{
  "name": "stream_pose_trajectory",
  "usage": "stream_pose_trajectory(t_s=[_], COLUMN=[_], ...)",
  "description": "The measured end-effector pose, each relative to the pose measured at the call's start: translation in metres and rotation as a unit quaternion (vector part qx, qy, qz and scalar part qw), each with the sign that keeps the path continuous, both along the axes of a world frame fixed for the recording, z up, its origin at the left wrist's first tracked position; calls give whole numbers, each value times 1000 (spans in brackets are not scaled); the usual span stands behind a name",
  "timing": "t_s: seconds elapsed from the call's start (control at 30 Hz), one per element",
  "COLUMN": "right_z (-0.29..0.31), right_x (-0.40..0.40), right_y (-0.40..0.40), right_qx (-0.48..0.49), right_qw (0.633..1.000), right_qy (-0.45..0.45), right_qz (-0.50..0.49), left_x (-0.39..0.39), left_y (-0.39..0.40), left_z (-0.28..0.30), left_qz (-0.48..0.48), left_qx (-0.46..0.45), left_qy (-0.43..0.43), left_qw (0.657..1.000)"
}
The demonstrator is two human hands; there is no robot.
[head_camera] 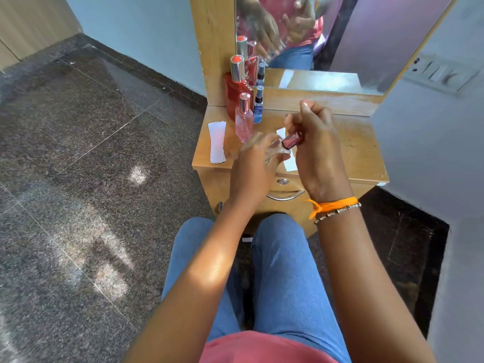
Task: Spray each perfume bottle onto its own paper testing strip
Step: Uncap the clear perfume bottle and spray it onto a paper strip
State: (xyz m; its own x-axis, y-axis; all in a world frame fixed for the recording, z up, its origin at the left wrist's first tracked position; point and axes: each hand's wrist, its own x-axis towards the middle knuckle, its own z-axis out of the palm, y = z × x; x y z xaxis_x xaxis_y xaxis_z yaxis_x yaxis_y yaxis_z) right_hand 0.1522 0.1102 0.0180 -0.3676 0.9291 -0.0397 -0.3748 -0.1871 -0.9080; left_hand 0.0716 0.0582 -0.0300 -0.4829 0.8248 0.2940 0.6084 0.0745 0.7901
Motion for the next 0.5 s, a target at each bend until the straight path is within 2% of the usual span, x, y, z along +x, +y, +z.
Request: stream_pose_trajectory(t_s=[0.17,0.23,0.3,0.4,0.5], right_z=[8,8,2,-26,-63], right_x=[1,10,20,34,42], right_y=[12,20,30,43,48], right_qx=[-29,-34,-9,110,230], right_qw=[999,996,997,982,914], right_qy=[44,79,64,-128,-315], right_qz=[0,-5,-38,-89,-111], left_x=[-5,-10,-12,-11,-7], left_y=[-5,-5,-5,-3,1], left_z=[5,2,0,0,1], left_qz=[-82,-91,-82,-80,-88], left_qx=[-41,-62,-70,-67,-65], left_qy=[-95,-123,-148,-162,-182], left_qw=[991,986,983,981,977])
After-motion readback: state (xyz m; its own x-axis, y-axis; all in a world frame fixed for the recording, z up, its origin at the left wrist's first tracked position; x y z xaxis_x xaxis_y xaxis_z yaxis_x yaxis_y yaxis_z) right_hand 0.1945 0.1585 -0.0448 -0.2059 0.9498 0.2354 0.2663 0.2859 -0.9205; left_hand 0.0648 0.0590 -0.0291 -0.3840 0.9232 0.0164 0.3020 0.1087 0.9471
